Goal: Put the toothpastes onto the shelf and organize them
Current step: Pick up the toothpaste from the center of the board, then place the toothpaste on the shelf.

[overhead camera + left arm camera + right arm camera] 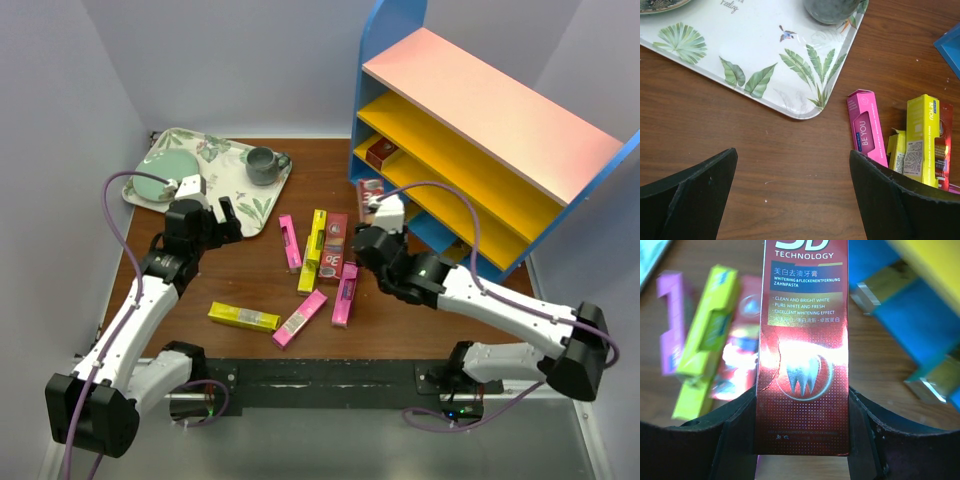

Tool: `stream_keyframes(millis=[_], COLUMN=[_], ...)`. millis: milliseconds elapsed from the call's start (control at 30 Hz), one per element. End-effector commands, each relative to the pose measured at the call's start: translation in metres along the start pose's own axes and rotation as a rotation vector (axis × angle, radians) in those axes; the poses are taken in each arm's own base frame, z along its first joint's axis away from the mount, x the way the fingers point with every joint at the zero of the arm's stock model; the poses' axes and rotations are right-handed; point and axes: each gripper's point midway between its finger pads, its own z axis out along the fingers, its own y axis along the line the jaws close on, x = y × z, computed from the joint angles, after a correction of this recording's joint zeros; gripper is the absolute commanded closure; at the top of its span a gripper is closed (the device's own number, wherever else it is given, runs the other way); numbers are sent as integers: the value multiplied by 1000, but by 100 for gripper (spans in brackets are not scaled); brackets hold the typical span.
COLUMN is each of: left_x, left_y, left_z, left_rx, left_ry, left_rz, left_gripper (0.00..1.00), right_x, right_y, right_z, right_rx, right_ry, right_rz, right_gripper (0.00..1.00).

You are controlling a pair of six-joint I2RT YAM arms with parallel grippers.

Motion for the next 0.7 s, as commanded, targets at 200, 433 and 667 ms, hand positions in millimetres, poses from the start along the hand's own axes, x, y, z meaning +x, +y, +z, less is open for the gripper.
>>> stream_keyframes(millis=[200, 433, 667], left_x=[-22, -21, -21], left_y=[-9, -10, -10], left_z=[-5, -5, -5], left_rx=[34, 42, 42], left_ry=[-55, -50, -52], left_rz=[-27, -25, -25], left_gripper=[0, 0, 0], right_x=[-35, -52, -60], right_y=[-100, -120, -136], right_z=[21, 48, 76], right_rx=[304, 402, 521], right_ry=[-76, -108, -131], right_rz=[236, 334, 406], right_gripper=[80, 79, 78])
